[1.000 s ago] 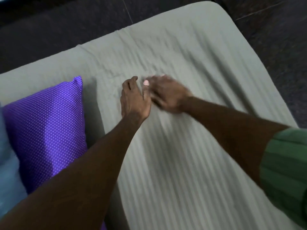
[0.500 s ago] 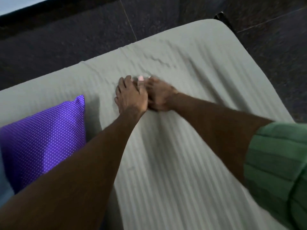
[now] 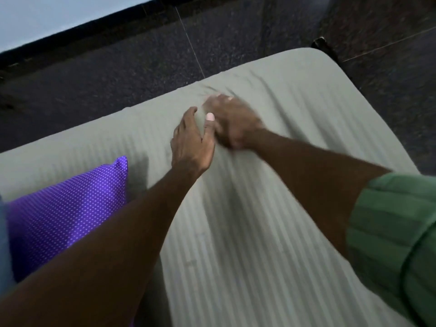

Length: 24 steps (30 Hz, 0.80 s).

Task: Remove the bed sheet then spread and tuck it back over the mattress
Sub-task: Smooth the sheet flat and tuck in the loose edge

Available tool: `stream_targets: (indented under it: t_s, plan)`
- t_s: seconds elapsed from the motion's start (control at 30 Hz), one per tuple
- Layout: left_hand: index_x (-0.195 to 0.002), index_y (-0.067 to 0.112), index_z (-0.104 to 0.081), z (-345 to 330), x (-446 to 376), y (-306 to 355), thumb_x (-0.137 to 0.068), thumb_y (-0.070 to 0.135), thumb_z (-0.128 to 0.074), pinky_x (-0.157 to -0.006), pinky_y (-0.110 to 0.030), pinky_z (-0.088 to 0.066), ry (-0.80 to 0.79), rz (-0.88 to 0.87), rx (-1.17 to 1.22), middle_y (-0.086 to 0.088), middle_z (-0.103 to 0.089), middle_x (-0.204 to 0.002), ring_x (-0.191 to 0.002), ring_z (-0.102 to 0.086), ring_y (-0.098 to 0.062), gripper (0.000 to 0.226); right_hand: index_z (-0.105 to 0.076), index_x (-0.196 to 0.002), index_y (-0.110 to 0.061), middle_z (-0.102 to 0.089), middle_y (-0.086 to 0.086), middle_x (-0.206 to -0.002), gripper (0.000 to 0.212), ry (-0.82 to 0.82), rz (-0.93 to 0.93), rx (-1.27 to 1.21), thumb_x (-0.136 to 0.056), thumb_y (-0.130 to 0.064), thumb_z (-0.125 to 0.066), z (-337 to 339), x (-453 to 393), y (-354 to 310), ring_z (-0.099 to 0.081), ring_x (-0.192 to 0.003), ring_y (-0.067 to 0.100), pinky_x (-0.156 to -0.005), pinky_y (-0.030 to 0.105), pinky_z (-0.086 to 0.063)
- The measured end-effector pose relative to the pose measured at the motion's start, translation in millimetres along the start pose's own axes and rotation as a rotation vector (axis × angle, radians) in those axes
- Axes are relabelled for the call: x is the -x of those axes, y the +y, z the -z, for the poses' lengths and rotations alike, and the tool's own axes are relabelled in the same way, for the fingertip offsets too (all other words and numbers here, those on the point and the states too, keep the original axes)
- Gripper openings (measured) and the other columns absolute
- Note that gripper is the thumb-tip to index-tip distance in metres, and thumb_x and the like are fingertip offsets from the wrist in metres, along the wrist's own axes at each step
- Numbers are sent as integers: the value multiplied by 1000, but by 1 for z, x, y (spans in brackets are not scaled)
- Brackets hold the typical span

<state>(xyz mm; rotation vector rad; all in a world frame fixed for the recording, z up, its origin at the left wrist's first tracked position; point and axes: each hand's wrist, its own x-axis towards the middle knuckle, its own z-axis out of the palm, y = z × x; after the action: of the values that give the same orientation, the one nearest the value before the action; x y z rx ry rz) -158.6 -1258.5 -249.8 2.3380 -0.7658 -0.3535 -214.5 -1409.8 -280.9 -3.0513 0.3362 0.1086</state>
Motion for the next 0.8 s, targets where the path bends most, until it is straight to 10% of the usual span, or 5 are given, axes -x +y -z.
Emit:
stream_targets:
  t_s: [0.13, 0.43, 0.8]
  plan:
    - [-151, 23, -40, -8, 3, 11, -100, 67, -23, -117, -50, -35, -88, -109, 5, -1, -47, -154, -141, -44, -24, 69, -9, -164, -12, -6, 11, -172, 73, -3, -592, -41, -104, -52, -14, 19, 23, 106, -6, -158, 32, -127, 52, -6]
    - [-145, 21, -48, -112, -3, 116, -100, 63, -27, -118, -49, -32, -85, 120, 175, -5, -50, -148, -140, -44, -26, 65, -15, -164, -16, -16, 9, -171, 77, -12, -38, 35, -99, -57, -22, -14, 90, 62, -9, -158, 28, -128, 46, -9]
    - [-149, 37, -41, -137, 21, 130, -99, 69, -19, -118, -60, -23, -256, 9, -117, 4, -31, -165, -151, -29, -26, 64, -23, -159, 3, -16, 25, -167, 68, 190, -725, 62, -104, -37, -25, 21, 133, 215, -13, -156, 40, -127, 53, -8]
